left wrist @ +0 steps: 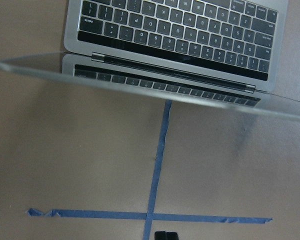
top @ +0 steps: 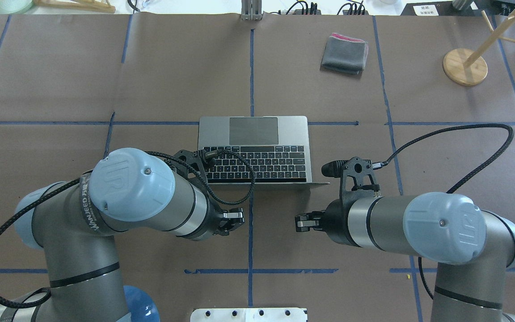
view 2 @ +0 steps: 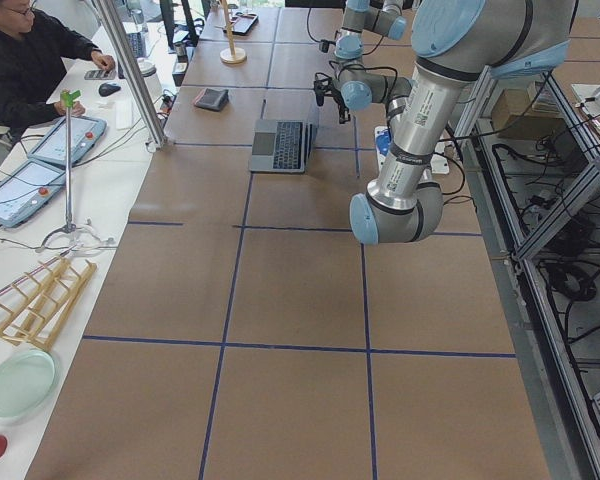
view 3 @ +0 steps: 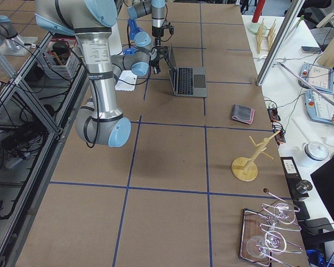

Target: Close laptop

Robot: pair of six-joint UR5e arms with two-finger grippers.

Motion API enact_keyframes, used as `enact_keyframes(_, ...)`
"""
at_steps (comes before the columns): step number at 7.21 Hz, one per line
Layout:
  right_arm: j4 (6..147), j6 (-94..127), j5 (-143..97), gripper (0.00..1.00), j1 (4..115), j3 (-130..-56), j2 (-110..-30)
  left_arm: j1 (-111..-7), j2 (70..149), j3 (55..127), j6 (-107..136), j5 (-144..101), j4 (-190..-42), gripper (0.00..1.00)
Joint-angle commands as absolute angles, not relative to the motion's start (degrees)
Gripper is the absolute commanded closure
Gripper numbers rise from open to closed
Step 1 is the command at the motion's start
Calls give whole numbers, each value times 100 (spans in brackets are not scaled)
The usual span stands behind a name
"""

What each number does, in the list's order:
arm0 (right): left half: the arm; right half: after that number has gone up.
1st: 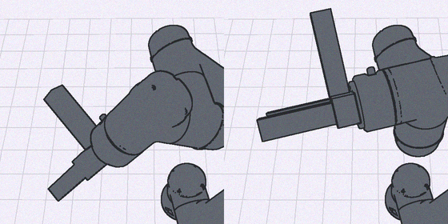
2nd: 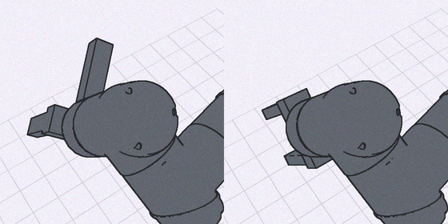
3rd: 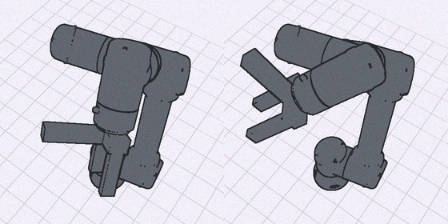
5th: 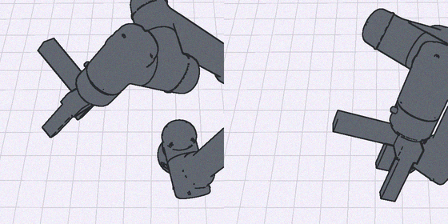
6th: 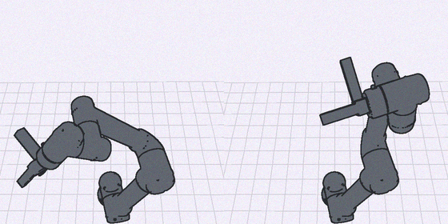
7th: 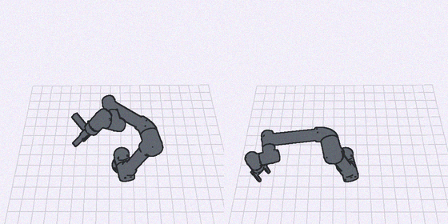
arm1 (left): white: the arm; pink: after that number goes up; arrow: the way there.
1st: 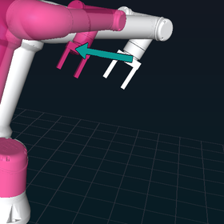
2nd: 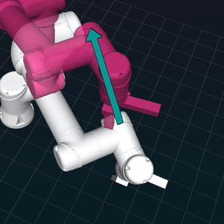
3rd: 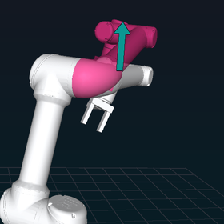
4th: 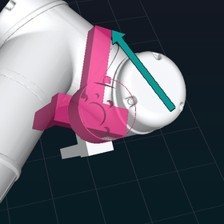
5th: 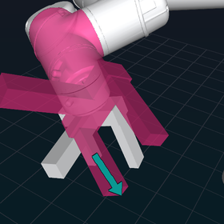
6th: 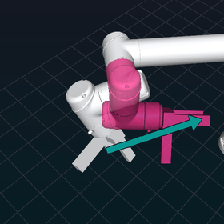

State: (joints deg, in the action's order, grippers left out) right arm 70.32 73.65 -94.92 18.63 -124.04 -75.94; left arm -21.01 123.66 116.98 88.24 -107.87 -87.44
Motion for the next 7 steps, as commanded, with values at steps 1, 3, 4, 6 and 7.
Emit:
enact_keyframes(1, 7049, 7339, -9483, 99, 2047, -12288, -7568, -2319, 12384, 11576, 8815, -10775, -8797, 98)
enact_keyframes(3, 7058, 7313, -9501, 100, 2240, -11972, -7235, -2583, 12392, 11470, 8815, -10775, -8886, 98)
enact_keyframes(4, 7058, 7295, -9527, 100, 2363, -11927, -7207, -2706, 12393, 11365, 8815, -10775, -8981, 98)
enact_keyframes(6, 7049, 7295, -9554, 100, 2688, -11857, -7190, -2935, 12532, 11093, 8807, -10784, -9176, 98)
enact_keyframes(7, 7049, 7286, -9562, 100, 2863, -11595, -7024, -3014, 12690, 10839, 8798, -10784, -9202, 98)
